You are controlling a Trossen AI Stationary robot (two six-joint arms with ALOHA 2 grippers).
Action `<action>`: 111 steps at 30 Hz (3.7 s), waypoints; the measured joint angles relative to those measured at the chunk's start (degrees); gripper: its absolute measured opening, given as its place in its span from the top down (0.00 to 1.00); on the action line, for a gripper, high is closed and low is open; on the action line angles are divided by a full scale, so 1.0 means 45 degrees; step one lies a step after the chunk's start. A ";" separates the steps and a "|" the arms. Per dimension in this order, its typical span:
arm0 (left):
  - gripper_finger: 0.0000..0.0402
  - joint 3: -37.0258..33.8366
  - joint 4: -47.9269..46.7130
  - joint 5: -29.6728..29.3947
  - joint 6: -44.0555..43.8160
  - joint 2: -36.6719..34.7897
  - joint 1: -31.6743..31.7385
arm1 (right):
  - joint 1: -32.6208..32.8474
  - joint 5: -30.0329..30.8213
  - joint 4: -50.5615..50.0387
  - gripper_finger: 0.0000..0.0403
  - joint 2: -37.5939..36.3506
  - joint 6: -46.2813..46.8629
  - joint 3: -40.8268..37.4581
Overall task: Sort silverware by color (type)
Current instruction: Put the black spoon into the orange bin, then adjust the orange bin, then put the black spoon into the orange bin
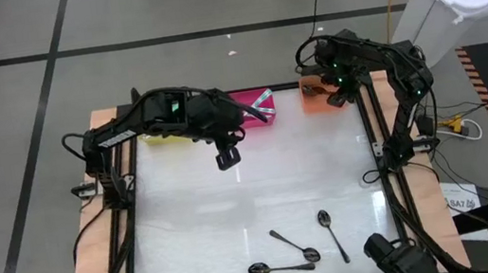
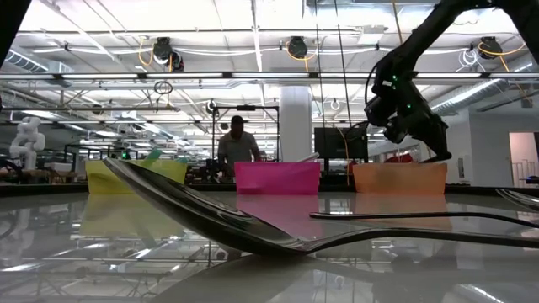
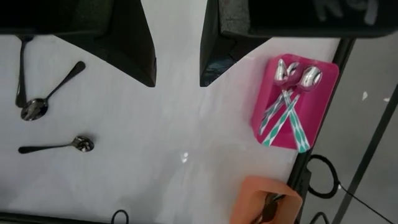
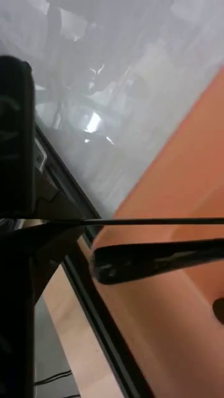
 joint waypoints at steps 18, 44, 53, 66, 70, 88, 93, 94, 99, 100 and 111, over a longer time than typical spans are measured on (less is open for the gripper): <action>0.69 0.0001 0.0168 0.0025 -0.0255 0.0000 -0.0248 | 0.0005 0.0382 0.0863 0.94 0.0322 -0.0242 0.0015; 0.69 0.0001 0.0150 0.0025 0.0133 0.0000 -0.0219 | 0.0282 0.0613 0.1364 0.64 -0.1440 0.1070 0.2696; 0.69 0.0000 0.0106 0.0025 0.0149 0.0000 -0.0244 | 0.0272 0.0098 0.1199 0.64 -0.1413 0.1323 0.2691; 0.69 0.0000 -0.0146 -0.0047 -0.0214 0.0000 -0.0321 | 0.2028 -0.3731 0.1520 0.65 -0.2897 0.1140 0.1656; 0.69 0.0000 -0.0146 -0.0081 -0.0221 0.0005 -0.0321 | 0.2252 -0.3068 0.1757 0.70 -0.3130 0.1578 0.0039; 0.69 0.0000 -0.0089 -0.0101 0.0087 0.0005 0.0004 | 0.2225 -0.1932 0.4904 0.89 -0.3408 0.1824 -0.4066; 0.69 0.0004 -0.0073 -0.0101 0.0112 0.0005 0.0053 | 0.2215 -0.1267 0.5751 0.89 -0.3408 0.1988 -0.4109; 0.69 0.0000 -0.0063 -0.0100 0.0112 0.0005 0.0049 | 0.2215 -0.1121 0.5873 0.89 -0.3408 0.1993 -0.4109; 0.69 0.0000 -0.0062 -0.0024 0.0075 0.0005 0.0049 | 0.2205 -0.0452 0.6111 0.89 -0.3408 0.2045 -0.4109; 0.69 0.0000 -0.0061 -0.0018 0.0073 0.0005 0.0049 | 0.2205 -0.0388 0.6154 0.89 -0.3408 0.2132 -0.4109; 0.69 0.0002 -0.0052 0.0185 0.0039 0.0005 0.0049 | 0.3019 -0.2757 0.4623 0.89 -0.4687 0.4540 -0.4109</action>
